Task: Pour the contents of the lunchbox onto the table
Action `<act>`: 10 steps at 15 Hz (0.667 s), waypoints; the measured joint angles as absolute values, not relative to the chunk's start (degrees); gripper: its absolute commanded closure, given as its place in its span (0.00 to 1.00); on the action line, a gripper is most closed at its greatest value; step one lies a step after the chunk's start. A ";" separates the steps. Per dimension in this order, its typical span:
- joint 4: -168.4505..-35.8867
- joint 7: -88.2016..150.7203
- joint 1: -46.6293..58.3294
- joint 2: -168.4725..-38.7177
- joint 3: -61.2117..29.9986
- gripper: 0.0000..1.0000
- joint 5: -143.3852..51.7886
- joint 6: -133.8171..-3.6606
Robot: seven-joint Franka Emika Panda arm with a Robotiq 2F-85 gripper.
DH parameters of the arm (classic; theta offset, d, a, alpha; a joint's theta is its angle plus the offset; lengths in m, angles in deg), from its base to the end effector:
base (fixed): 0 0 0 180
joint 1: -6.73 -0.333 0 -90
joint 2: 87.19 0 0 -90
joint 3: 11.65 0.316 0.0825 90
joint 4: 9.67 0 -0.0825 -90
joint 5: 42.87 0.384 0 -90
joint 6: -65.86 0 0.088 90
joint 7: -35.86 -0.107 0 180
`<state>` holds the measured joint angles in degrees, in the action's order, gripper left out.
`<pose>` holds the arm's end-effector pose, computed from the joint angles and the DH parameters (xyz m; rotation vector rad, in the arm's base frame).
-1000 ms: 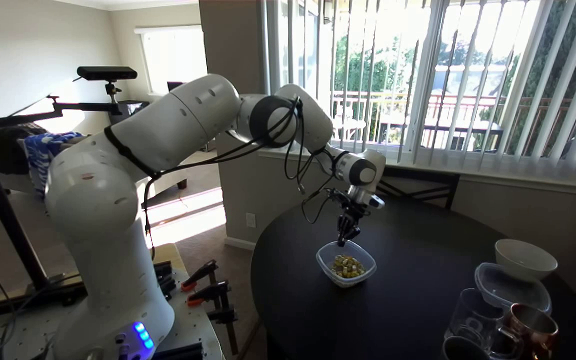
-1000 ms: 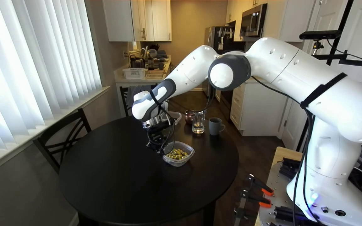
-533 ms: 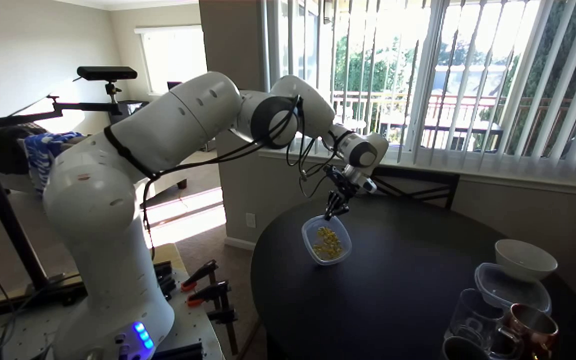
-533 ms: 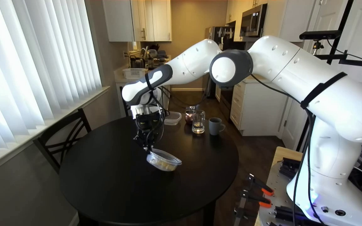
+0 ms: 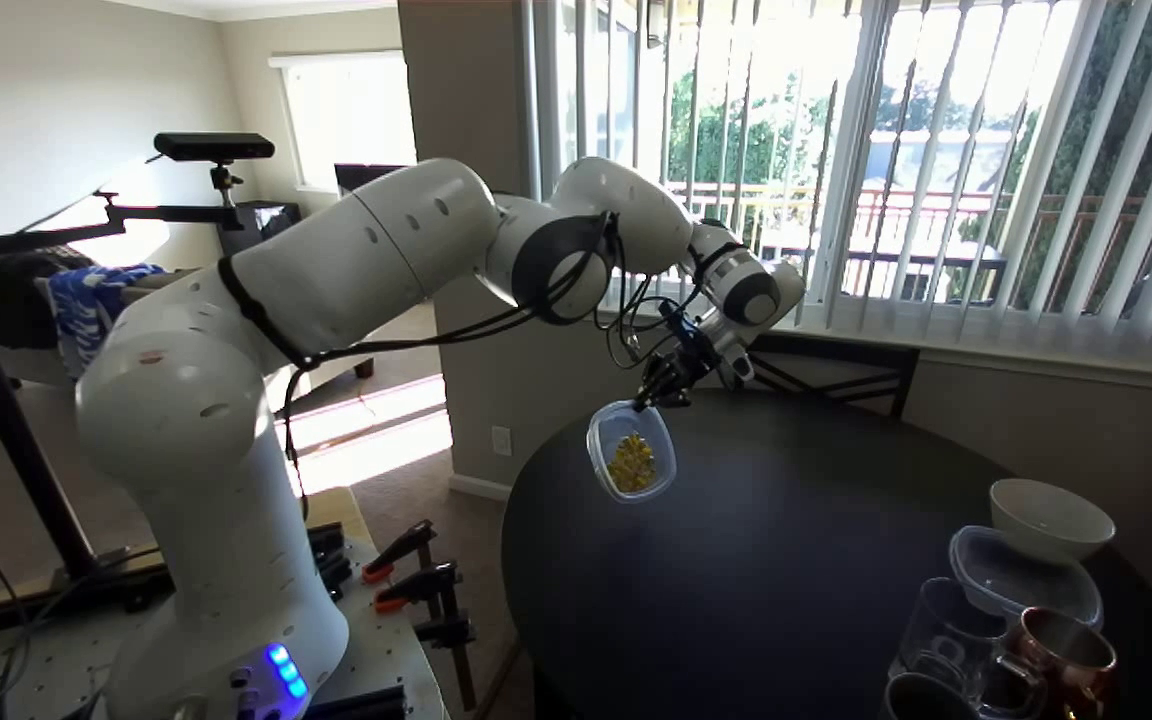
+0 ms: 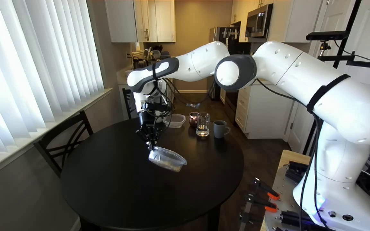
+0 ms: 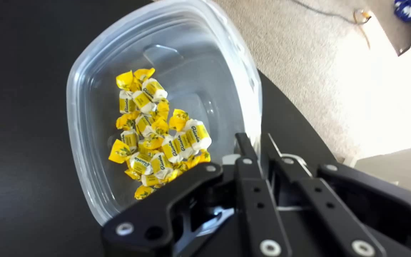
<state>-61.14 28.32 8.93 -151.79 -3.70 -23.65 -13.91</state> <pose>0.7117 0.0752 0.1760 -2.5825 0.1523 0.9014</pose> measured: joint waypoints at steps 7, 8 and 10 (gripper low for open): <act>-48.57 35.17 13.00 -162.91 -0.16 0.98 -19.67 2.86; -47.01 35.33 13.35 -164.40 0.49 0.98 -18.72 5.30; -44.67 35.34 13.79 -166.70 1.63 0.98 -16.51 9.99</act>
<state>-44.67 35.34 13.79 -166.70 1.63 -16.51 9.99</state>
